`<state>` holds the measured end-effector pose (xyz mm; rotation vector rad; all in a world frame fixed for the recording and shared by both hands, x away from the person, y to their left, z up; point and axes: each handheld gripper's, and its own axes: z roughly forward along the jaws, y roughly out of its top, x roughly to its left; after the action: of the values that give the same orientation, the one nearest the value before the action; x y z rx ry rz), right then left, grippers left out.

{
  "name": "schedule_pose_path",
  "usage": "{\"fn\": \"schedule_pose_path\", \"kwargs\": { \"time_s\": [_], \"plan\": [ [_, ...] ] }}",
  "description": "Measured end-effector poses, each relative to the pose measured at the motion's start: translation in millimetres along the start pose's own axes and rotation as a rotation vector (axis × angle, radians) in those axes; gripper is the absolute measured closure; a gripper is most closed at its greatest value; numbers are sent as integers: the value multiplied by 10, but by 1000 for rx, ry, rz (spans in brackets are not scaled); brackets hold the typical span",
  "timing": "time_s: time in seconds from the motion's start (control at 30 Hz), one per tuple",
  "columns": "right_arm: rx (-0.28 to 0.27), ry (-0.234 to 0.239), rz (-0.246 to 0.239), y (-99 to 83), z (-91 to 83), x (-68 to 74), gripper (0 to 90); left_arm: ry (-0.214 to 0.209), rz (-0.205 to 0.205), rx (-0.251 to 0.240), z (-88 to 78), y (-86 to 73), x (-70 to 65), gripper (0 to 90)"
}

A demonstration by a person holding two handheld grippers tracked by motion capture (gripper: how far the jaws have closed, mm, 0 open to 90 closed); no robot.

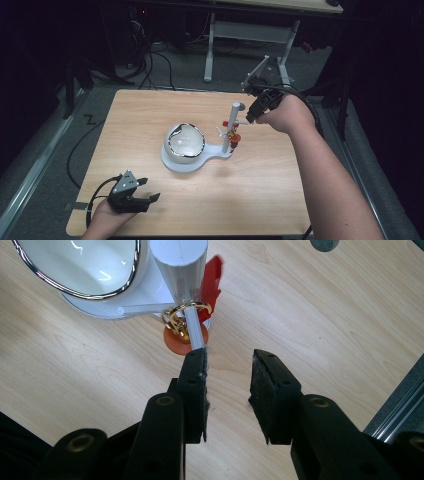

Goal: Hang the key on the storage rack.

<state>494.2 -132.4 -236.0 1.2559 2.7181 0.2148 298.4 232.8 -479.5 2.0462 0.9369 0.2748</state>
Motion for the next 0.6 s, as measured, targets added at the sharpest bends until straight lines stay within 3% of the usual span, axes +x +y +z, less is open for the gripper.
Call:
{"fn": "schedule_pose_path", "kwargs": {
  "time_s": [0.3,0.6],
  "plan": [
    [-5,-2,9,-15,2,0,668,-3,1,2,5,-1,0,273],
    [-27,-12,31,-189,40,-5,568,-5,1,8,15,-9,-25,273]
  ]
}}
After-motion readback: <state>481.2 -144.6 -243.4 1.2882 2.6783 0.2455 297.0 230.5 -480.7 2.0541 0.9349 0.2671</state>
